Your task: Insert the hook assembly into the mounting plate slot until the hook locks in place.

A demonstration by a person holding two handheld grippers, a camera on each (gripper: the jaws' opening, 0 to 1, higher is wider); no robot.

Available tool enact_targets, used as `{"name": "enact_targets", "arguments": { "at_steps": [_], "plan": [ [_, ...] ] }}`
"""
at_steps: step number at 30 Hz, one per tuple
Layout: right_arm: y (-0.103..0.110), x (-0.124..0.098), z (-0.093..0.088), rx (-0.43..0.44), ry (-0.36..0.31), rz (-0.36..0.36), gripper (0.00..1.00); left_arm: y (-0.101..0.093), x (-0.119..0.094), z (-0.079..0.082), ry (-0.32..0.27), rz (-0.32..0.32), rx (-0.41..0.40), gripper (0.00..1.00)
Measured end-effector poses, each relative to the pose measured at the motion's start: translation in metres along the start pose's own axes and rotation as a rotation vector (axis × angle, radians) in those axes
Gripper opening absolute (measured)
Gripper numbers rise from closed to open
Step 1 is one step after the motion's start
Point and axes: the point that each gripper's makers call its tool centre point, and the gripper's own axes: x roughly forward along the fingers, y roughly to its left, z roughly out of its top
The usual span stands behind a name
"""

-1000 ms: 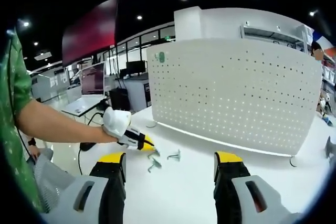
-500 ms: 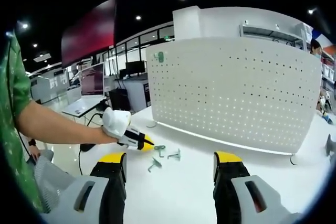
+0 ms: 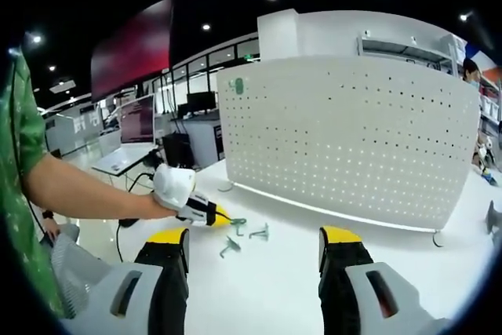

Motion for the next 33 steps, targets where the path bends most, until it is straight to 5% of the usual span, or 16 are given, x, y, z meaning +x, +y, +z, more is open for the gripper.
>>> {"name": "enact_targets", "arguments": {
  "at_steps": [8, 15, 25, 33],
  "plan": [
    [0.004, 0.001, 0.004, -0.009, -0.006, 0.011, 0.68, -0.001, -0.006, 0.002, -0.035, 0.015, -0.089, 0.01],
    [0.007, 0.002, 0.009, -0.016, -0.016, 0.021, 0.68, 0.001, -0.022, 0.021, -0.116, 0.031, -0.212, 0.01],
    [0.012, 0.0, 0.018, -0.026, -0.041, 0.034, 0.68, 0.004, -0.067, 0.072, -0.317, 0.073, -0.417, 0.01],
    [0.02, -0.002, 0.035, -0.044, -0.077, 0.051, 0.67, 0.001, -0.102, 0.102, -0.419, 0.107, -0.464, 0.01]
  ]
}}
